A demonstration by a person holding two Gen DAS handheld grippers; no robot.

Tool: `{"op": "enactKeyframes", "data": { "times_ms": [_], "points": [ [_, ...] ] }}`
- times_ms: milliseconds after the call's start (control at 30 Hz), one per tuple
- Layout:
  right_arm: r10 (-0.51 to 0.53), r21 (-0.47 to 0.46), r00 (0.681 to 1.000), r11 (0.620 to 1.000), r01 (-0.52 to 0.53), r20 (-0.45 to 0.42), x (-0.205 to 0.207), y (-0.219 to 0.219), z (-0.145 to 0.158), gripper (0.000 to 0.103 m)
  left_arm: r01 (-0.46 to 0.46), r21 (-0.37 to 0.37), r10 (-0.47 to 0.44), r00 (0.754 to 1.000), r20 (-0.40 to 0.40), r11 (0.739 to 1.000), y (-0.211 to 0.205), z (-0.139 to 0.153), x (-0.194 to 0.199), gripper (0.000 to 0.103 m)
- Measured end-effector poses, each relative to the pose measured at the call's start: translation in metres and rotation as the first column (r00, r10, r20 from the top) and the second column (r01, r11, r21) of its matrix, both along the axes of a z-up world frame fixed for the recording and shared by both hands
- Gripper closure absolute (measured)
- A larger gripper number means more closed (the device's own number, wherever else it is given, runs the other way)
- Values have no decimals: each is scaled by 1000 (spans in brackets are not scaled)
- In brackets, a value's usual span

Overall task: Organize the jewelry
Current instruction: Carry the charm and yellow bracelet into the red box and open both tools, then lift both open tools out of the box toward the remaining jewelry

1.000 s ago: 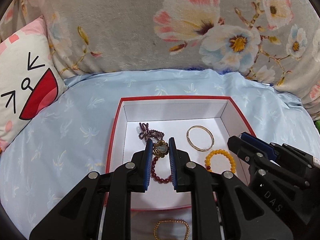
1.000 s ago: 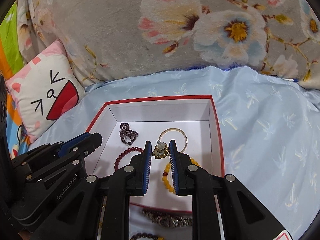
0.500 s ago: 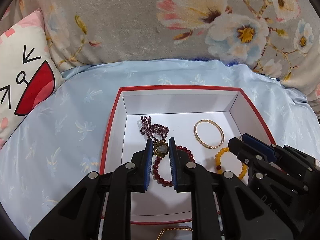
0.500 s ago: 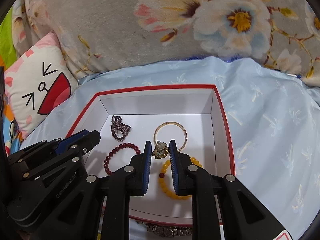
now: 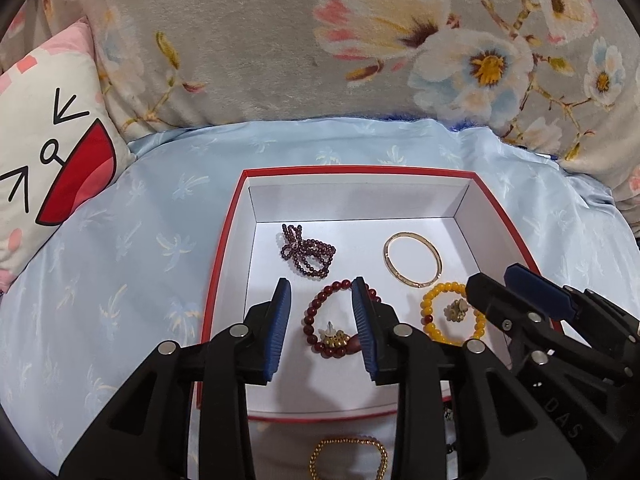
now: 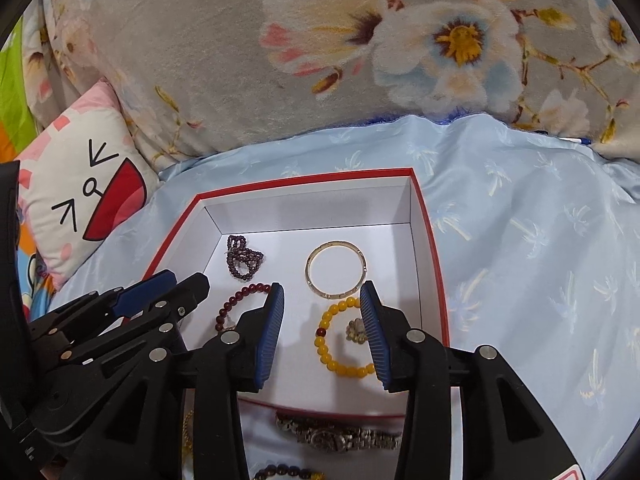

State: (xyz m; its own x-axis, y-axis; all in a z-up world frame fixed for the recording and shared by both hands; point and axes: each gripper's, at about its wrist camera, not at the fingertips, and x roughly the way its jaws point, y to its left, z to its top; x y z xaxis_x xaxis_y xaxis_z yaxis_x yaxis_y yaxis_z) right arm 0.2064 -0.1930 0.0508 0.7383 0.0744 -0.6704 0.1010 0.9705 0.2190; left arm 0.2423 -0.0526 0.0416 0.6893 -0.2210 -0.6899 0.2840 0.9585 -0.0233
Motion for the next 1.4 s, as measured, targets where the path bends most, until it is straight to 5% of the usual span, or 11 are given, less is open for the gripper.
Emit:
{"op": "enactKeyframes", "data": {
  "times_ms": [533, 633, 967, 1400],
  "points": [
    [-24, 31, 999, 999, 23, 21, -81, 2, 10, 59, -7, -15, 7, 999, 32, 1000, 21, 18, -66, 66],
    [-32, 26, 999, 999, 31, 10, -98, 1, 4, 59, -9, -11, 9, 999, 36, 1000, 28, 17, -83, 58],
    [-49, 43, 996, 998, 52, -81, -145, -1, -41, 59, -44, -18, 44, 999, -22, 999, 52, -16, -123, 56],
    [-64, 68, 993, 995, 71, -104, -168, -6, -58, 59, -46, -18, 44, 994, -97, 999, 49, -55, -136, 56]
  ]
}}
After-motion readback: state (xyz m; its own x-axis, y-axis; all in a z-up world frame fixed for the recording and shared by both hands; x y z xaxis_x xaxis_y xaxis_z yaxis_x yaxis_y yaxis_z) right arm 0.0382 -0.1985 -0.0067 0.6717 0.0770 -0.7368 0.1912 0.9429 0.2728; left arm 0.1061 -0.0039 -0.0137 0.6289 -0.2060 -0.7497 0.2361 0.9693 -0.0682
